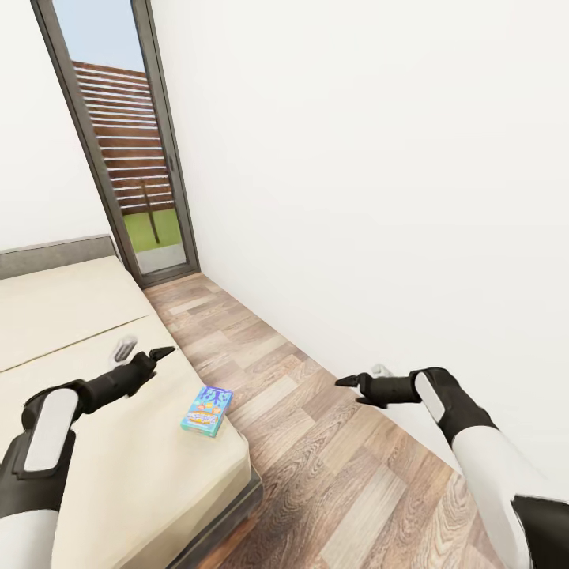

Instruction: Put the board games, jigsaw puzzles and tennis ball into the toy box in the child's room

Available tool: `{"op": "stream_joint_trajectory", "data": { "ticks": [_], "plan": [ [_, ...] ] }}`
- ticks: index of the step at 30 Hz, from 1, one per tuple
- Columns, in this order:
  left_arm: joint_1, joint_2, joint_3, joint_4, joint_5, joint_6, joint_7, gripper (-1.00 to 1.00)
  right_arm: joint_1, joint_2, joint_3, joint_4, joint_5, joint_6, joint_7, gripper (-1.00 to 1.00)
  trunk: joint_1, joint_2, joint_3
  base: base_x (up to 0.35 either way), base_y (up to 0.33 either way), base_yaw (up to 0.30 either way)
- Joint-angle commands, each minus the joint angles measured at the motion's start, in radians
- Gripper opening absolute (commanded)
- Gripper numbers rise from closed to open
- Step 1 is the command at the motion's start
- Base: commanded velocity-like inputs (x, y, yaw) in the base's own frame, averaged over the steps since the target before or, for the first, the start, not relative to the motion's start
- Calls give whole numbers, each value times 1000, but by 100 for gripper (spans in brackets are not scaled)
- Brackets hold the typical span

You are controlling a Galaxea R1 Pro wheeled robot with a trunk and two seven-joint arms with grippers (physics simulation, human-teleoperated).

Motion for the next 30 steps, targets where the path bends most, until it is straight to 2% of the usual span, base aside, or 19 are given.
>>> {"op": "stream_joint_trajectory", "data": {
  "ticks": [1,2,3,4,6,7,8,9,11,12,13,14,16,21,28,30],
  "plan": [
    [0,-23,2,-38,18,23,68,100,-9,3,-4,19,5,-2,19,100,0,0,-1,0,0,0],
    [0,-23,2,-38,18,23,68,100,-9,3,-4,19,5,-2,19,100,0,0,-1,0,0,0],
    [1,-45,3,-72,34,38,132,100,-16,6,-4,35,4,-7,35,100,0,0,-1,0,0,0],
    [1,-45,3,-72,34,38,132,100,-16,6,-4,35,4,-7,35,100,0,0,-1,0,0,0],
    [2,-82,4,-127,72,59,256,100,-21,11,-1,55,3,-15,76,100,0,0,-1,0,0,0],
    [2,-82,4,-127,72,59,256,100,-21,11,-1,55,3,-15,76,100,0,0,-1,0,0,0],
    [2,-96,4,-149,92,67,311,100,-23,12,1,61,3,-18,101,100,0,0,-1,0,0,0],
    [2,-96,4,-149,92,67,311,100,-23,12,1,61,3,-18,101,100,0,0,-1,0,0,0],
    [-1,-117,2,-183,130,78,399,100,-25,15,4,67,4,-22,157,100,8,-14,-7,0,0,0],
    [-1,-117,2,-183,130,78,399,100,-25,15,4,67,4,-22,157,100,11,-21,-10,0,0,0],
    [-2,-125,1,-195,145,83,431,100,-26,15,6,69,4,-23,184,100,15,-28,-14,0,0,0],
    [-2,-125,1,-195,145,83,431,100,-26,15,6,69,4,-23,184,100,19,-35,-17,0,0,0],
    [-5,-136,-3,-212,166,89,477,100,-26,16,9,72,6,-25,230,100,27,-49,-23,0,0,0],
    [-8,-145,-14,-229,185,95,516,100,-25,17,10,73,7,-28,274,100,46,-84,-39,0,0,0],
    [-10,-149,-24,-244,200,99,540,100,-25,15,9,73,7,-30,310,100,73,-133,-61,0,0,0],
    [-11,-150,-27,-250,204,100,546,100,-24,14,8,72,7,-32,346,100,80,-147,-67,0,0,0]
  ]
}}
